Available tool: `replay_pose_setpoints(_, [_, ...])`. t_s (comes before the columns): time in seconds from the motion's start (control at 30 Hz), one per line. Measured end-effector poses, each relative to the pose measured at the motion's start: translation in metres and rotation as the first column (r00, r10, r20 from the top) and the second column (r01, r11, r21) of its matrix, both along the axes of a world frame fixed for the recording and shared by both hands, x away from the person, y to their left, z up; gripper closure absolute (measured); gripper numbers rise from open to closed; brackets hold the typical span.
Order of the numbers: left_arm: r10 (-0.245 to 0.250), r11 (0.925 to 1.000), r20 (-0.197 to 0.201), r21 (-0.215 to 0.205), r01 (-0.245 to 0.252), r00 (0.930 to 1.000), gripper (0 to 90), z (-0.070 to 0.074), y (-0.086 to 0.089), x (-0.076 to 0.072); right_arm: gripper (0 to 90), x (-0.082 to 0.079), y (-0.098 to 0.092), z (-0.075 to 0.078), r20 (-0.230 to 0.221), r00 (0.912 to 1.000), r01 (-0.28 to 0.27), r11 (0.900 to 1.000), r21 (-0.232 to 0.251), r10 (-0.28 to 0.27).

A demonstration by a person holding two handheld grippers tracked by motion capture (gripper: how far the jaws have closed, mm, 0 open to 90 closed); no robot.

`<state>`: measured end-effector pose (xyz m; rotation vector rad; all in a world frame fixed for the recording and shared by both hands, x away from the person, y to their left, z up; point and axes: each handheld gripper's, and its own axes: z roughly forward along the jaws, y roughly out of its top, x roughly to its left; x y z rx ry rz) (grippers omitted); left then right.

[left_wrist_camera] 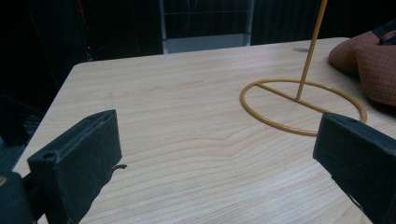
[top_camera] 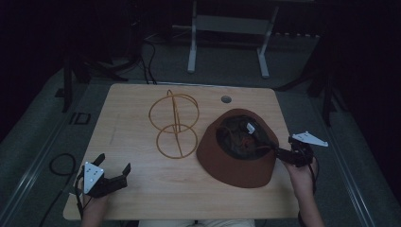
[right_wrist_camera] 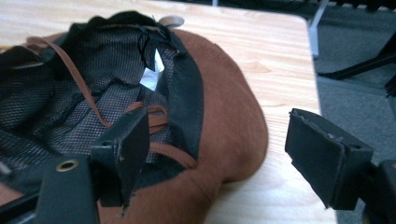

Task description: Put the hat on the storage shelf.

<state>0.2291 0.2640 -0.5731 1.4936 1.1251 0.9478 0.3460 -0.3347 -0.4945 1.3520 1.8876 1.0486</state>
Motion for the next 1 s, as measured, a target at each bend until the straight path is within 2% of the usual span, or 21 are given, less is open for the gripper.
replay_pose_setpoints(0.2, [-0.005,1.0,-0.007,0.002,0.005,1.0,1.6,0.0,0.0,0.0,25.5,0.026,0.014,-0.009,-0.019,0.9998,-0.011,0.997,-0.074,0.01])
replay_pose_setpoints(0.27, [-0.007,1.0,-0.008,0.0,0.007,0.9999,1.6,0.0,0.0,0.0,25.5,0.033,0.018,-0.012,-0.036,0.9992,-0.018,0.996,-0.087,0.015])
replay_pose_setpoints(0.47, [-0.011,0.9999,-0.016,0.001,0.011,0.9998,1.5,0.0,0.0,0.0,25.7,0.051,0.027,-0.027,-0.09,0.9959,-0.023,0.986,-0.167,0.008])
replay_pose_setpoints(0.57, [-0.014,0.9999,-0.018,-0.001,0.014,0.9997,1.6,0.0,0.0,0.0,27.4,0.057,0.027,-0.029,-0.11,0.9936,-0.042,0.988,-0.145,0.026])
replay_pose_setpoints(0.6, [-0.016,0.9999,-0.019,-0.002,0.016,0.9997,1.5,0.0,0.0,0.0,27.5,0.059,0.028,-0.029,-0.118,0.9923,-0.055,0.987,-0.152,0.037])
replay_pose_setpoints(0.8, [-0.02,0.9998,-0.024,-0.005,0.02,0.9995,1.6,0.0,0.0,0.001,27.4,0.071,0.034,-0.029,-0.17,0.9819,-0.12,0.969,-0.215,0.084])
replay_pose_setpoints(0.87, [-0.021,0.9998,-0.026,-0.007,0.02,0.9995,1.5,0.0,0.0,0.001,29.1,0.077,0.037,-0.032,-0.18,0.9803,-0.128,0.956,-0.264,0.081])
replay_pose_setpoints(0.9, [-0.02,0.9998,-0.027,-0.007,0.02,0.9994,1.6,-0.001,0.0,0.001,32.7,0.08,0.039,-0.033,-0.188,0.9791,-0.13,0.95,-0.284,0.077])
replay_pose_setpoints(1.0, [-0.022,0.9997,-0.027,-0.009,0.021,0.9994,1.6,-0.001,0.001,0.002,40.4,0.084,0.046,-0.037,-0.177,0.9821,-0.123,0.93,-0.346,0.064])
